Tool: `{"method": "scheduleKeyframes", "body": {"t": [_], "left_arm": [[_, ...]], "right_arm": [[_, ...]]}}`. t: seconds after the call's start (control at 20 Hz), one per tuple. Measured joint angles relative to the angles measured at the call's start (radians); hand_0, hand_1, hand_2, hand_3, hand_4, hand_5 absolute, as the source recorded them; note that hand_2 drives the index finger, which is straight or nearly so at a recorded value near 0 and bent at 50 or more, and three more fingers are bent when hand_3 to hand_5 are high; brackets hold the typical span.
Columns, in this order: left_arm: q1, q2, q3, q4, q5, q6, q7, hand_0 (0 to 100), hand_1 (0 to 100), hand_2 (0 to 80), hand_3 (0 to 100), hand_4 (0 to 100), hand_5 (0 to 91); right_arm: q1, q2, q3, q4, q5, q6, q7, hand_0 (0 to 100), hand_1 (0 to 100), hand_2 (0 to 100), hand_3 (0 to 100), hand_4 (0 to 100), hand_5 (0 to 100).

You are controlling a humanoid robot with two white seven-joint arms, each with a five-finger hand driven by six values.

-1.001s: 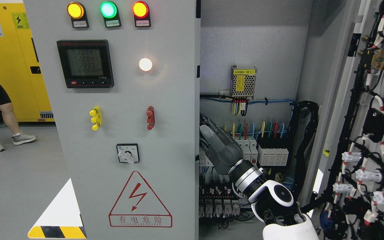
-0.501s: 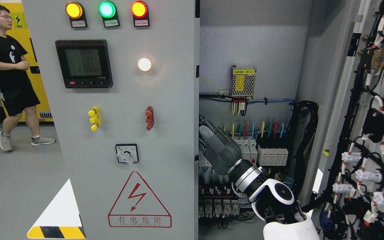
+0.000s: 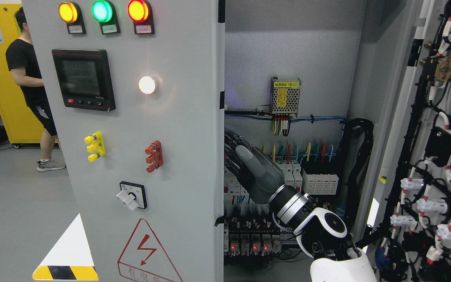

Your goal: Open door with both hands

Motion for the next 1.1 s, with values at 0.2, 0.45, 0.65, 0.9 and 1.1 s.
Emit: {"method": "scheduleKeyframes", "body": {"t": [0.2,0.45,0.65,0.9,1.1], "left_arm": [[0.000,0.000,0.000,0.000,0.000,0.000,0.000,12,56,0.0,0,0,0.0],[0.000,0.000,0.000,0.000,0.000,0.000,0.000,12,56,0.0,0,0,0.0],[0.000,-0.002,0.000,-0.001,0.000,0.000,0.000,12,56,0.0,0,0,0.0],[0.000,-0.004,0.000,-0.002,0.000,0.000,0.000,12,56,0.0,0,0,0.0],[0.000,-0.006,0.000,-0.003,0.000,0.000,0.000,12,56,0.0,0,0,0.0]], "right_arm": [[0.020,-0.003,0.000,-0.021,-0.038,0.000,0.045,0,50,4,0,0,0],[0.047,-0.007,0.022,-0.050,-0.062,0.000,0.063,0,50,4,0,0,0],[0.080,-0.020,0.070,-0.083,-0.069,0.000,0.069,0,50,4,0,0,0],[0.123,-0.040,0.157,-0.128,-0.074,0.000,0.069,0,50,4,0,0,0],[0.158,-0.051,0.243,-0.160,-0.075,0.000,0.072,0,50,4,0,0,0]]}}
